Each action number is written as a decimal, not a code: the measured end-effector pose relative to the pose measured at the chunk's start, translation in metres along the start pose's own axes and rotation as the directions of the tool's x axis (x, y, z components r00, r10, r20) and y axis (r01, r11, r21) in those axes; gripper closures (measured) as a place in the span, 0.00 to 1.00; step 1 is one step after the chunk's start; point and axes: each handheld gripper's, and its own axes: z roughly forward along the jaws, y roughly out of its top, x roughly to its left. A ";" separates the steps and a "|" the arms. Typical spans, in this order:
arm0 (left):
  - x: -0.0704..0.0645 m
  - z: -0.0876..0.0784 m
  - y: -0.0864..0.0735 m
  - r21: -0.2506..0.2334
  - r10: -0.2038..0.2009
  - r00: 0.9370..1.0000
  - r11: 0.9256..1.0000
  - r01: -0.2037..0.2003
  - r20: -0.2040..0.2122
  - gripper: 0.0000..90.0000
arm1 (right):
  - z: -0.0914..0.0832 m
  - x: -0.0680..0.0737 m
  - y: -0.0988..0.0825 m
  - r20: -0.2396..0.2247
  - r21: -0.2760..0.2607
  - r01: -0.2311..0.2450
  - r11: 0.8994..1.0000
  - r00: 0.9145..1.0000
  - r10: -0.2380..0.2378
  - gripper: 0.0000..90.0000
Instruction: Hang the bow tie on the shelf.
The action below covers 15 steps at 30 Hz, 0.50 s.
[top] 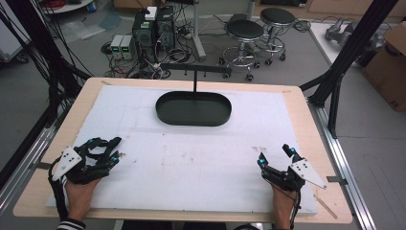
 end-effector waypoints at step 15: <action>0.002 0.001 0.000 0.010 -0.016 1.000 1.000 0.016 0.005 0.17 | 0.000 0.000 0.000 0.003 0.001 0.001 1.000 1.000 -0.001 0.08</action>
